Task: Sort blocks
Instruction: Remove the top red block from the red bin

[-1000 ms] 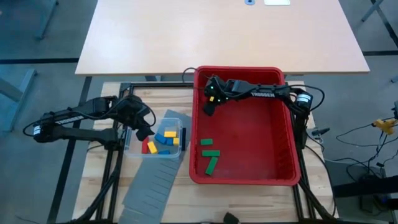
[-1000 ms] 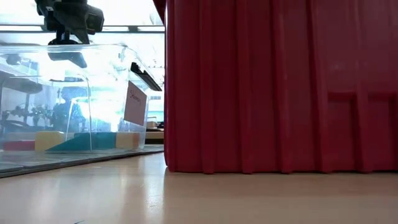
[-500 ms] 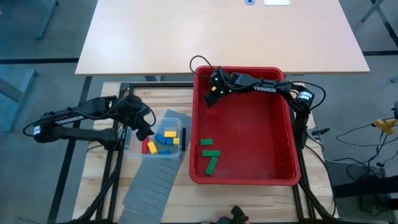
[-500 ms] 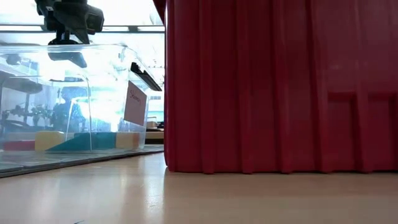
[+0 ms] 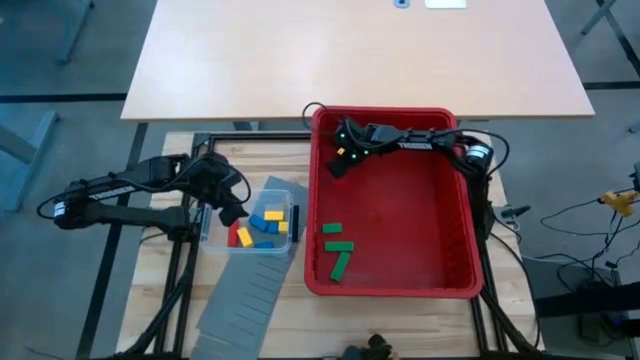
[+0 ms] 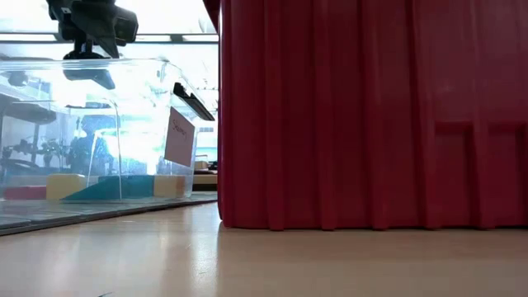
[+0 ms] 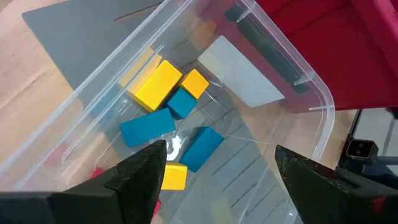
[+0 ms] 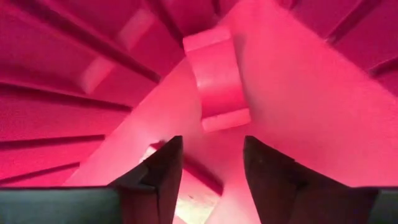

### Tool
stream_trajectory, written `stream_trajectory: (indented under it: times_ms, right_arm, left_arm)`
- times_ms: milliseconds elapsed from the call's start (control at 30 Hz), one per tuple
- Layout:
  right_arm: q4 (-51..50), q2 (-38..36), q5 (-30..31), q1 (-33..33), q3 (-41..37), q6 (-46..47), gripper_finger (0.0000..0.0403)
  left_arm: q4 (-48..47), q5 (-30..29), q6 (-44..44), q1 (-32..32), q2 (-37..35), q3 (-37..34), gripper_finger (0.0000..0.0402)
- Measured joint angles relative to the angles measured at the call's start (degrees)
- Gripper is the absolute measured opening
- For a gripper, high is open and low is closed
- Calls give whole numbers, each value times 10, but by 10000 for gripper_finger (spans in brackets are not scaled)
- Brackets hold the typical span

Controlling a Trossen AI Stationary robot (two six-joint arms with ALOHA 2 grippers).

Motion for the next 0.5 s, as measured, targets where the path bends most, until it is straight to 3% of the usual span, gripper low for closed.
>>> stream_trajectory:
  times_ms: [500]
  right_arm:
    - [20,20,6,2,26,-22,187]
  left_arm:
    - [0,11,-8,0,4,0,276]
